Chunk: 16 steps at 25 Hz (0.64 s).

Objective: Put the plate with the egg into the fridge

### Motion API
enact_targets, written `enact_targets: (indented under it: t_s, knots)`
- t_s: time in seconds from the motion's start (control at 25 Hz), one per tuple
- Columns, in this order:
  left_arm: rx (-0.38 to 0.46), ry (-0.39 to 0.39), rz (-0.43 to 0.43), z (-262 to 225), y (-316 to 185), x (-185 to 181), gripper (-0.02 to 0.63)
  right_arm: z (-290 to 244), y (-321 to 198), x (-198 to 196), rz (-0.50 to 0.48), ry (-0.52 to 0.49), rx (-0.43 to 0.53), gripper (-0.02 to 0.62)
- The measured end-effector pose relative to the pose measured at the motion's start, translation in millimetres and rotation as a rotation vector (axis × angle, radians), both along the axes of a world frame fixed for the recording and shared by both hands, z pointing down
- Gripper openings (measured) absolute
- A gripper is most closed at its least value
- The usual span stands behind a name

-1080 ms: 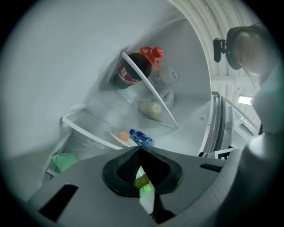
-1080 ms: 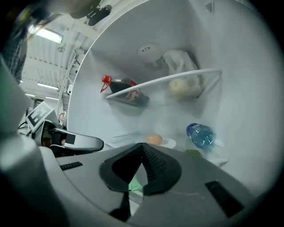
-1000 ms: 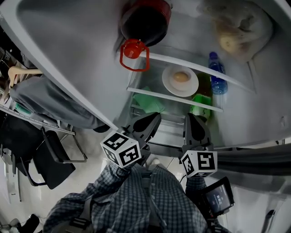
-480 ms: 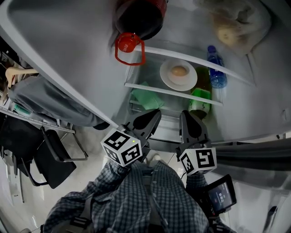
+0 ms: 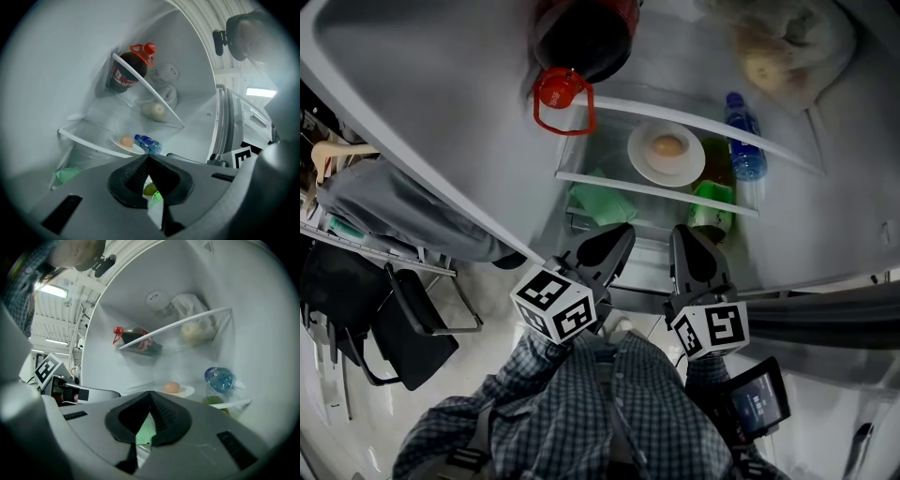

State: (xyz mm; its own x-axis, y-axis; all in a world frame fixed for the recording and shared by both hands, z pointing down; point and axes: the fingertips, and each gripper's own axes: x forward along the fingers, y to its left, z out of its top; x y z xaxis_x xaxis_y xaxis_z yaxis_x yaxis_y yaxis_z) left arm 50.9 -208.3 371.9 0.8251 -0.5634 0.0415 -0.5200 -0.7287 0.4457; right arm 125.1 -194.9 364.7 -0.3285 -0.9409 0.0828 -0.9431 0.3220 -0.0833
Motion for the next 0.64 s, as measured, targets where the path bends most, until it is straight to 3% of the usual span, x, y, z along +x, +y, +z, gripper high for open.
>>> enact_targets:
  t_s: [0.64]
  knots:
    - [-0.008, 0.0, -0.017, 1, -5, -3, 0.008, -2, -7, -12, -0.059, -0.004, 0.006, 0.005]
